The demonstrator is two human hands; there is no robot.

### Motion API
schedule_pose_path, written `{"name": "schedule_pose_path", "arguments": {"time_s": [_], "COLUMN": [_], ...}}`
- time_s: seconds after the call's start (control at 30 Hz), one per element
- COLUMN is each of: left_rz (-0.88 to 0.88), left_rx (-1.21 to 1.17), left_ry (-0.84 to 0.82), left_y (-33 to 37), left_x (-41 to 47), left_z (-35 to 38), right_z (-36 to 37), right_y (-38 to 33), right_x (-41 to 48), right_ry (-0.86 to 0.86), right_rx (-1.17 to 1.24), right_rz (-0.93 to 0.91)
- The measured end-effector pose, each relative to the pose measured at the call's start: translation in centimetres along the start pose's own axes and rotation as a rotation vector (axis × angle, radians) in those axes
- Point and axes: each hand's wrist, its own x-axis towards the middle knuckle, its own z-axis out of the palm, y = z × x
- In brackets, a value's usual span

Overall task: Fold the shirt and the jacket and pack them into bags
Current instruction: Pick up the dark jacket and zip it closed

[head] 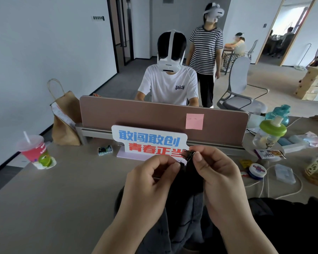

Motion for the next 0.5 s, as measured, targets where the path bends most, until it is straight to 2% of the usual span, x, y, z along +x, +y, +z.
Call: {"name": "schedule_pose_path", "arguments": {"time_s": [0.23,0.4,0.5], "left_rz": [-0.004,-0.011,-0.013], "left_rx": [-0.020,-0.042,-0.046], "left_ry": [-0.001,-0.005,-0.012], "left_y": [-0.12,-0.05,-0.05], "left_x": [0.07,0.11,0.19], "left_z": [-0.13,-0.21,-0.21], "right_z": [-0.01,0.01,0.07], "right_y": [0.10,-0.26,-0.55], "right_x": [-0.20,-0.40,-0.44], "right_ry": [-0.069,-0.061,-0.054], "right_rx": [0.009,-0.148,-0.321], "right_rz": [-0.006,-0.062,-0.146]}}
